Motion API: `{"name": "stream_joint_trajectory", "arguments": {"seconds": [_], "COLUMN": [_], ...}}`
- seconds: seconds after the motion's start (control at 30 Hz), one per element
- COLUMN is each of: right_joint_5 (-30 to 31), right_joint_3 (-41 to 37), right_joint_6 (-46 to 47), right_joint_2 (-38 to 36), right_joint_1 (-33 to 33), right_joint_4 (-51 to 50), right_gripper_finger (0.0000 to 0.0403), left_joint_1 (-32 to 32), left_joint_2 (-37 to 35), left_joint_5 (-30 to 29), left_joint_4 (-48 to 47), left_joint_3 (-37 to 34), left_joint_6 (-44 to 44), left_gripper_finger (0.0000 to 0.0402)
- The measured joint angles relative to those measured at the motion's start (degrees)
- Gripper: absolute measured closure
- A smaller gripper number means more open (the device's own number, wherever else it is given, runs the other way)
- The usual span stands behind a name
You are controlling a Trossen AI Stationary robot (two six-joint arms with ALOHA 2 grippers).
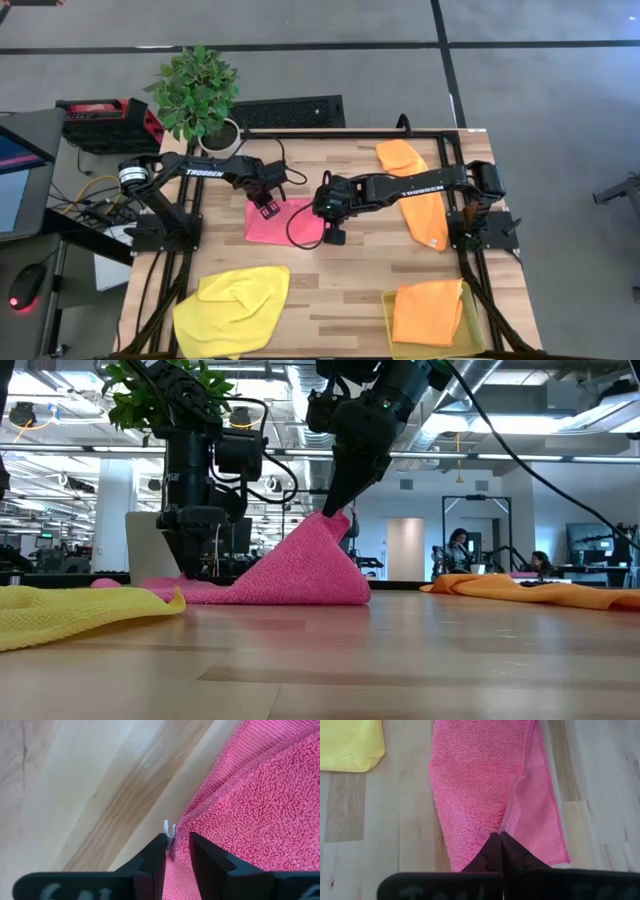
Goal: Fold microfiber towels
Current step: Fold the pink microfiber cloth
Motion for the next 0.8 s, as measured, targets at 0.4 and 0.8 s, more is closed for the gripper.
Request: {"name": "stream_joint_trajectory", "arguments": {"seconds": [0.4, 0.8], "right_joint_5": [0.0, 0.0], "right_joint_3": [0.0, 0.0], "right_joint_6": [0.0, 0.0], "right_joint_2": [0.0, 0.0], "right_joint_1": [0.0, 0.0], "right_joint_4": [0.0, 0.0], "right_gripper_finger": [0.04, 0.04], "left_joint_1": [0.0, 0.0], "left_joint_2": [0.0, 0.0], "left_joint_5": [0.1, 0.8], "left_joint_4": [-2.1, -3.3], "left_joint_3": [0.0, 0.0], "left_joint_6": [-2.8, -3.4], "left_gripper_finger": [0.0377, 0.0391]}}
